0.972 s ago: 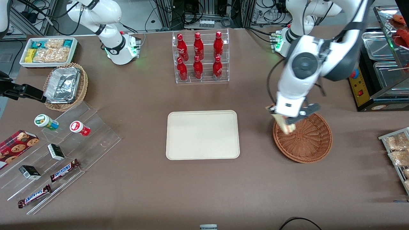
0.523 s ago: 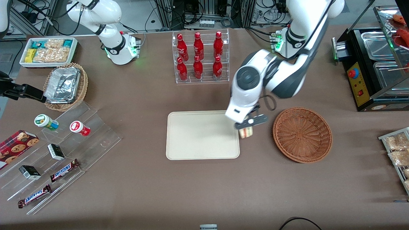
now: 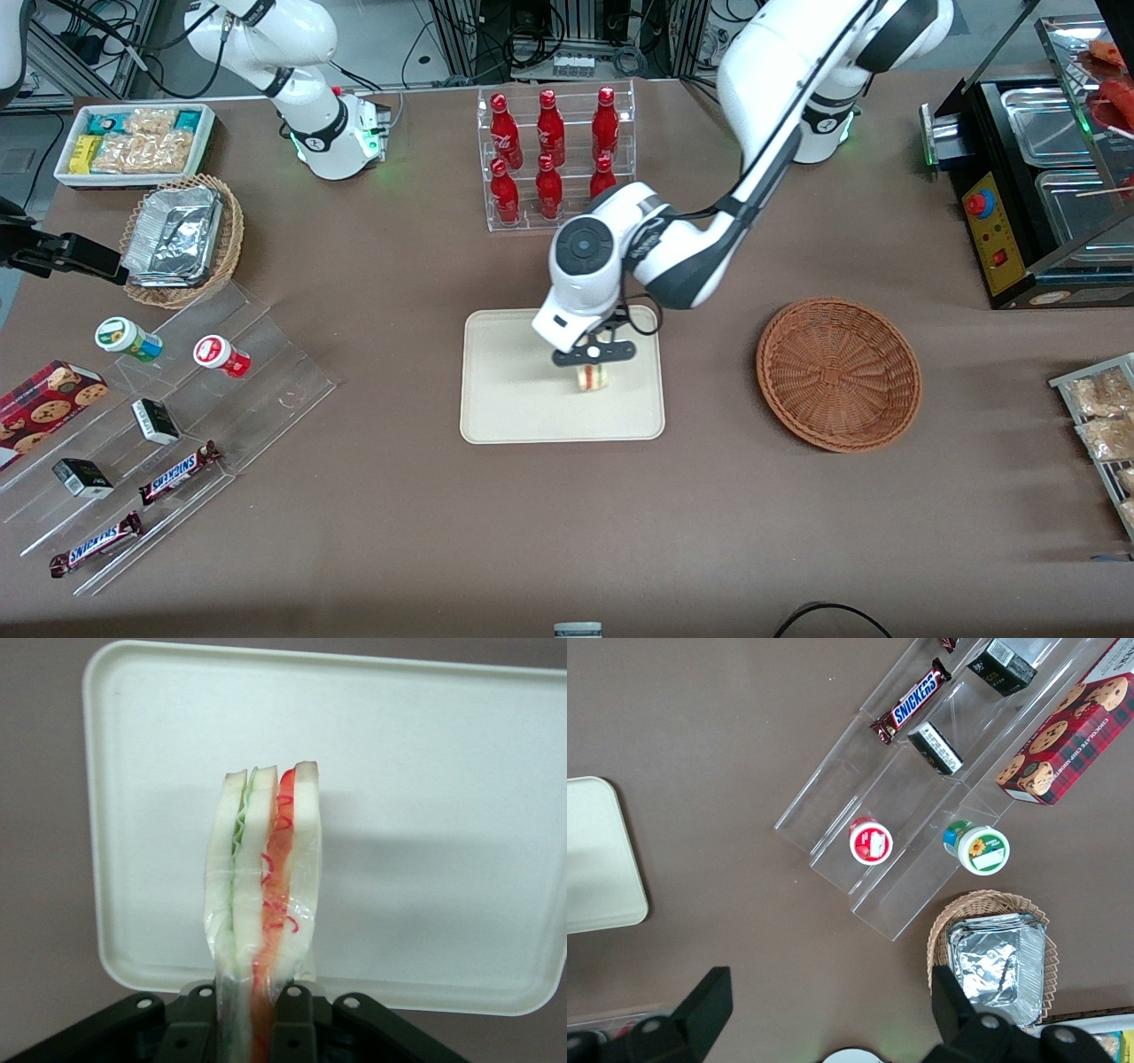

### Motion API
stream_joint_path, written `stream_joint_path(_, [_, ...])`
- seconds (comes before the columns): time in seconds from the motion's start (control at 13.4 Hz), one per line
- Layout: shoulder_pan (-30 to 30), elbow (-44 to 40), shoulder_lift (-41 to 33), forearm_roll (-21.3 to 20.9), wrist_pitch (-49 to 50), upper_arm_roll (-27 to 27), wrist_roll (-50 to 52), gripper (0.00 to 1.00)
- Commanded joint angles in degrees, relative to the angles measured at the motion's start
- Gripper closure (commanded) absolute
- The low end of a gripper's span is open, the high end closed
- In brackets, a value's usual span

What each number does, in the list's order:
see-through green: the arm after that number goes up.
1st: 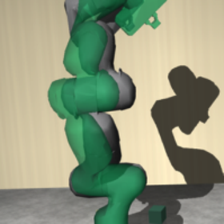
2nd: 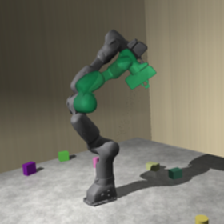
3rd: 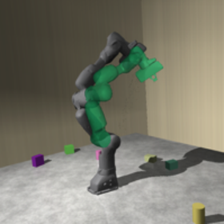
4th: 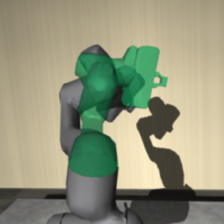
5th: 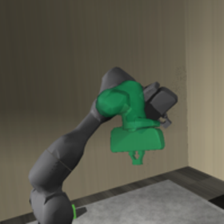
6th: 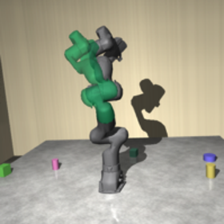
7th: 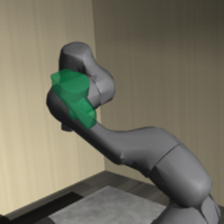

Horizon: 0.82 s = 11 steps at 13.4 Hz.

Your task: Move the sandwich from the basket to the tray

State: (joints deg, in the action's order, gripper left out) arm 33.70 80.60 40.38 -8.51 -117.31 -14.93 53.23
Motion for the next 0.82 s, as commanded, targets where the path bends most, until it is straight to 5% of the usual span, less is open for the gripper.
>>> stream_joint_path(0.0, [1.7,-3.2,3.4,-3.1,-2.8,0.7,0.0,1.00])
stream_joint_path(0.52, [3.0,-3.3,7.7,-7.7,-6.6,0.7,-0.4,1.00])
stream_joint_path(0.67, [3.0,-3.3,8.0,-7.7,-8.8,0.8,-0.7,0.73])
stream_joint_path(0.75, [3.0,-3.3,8.1,-7.7,-8.9,0.8,-0.7,0.41])
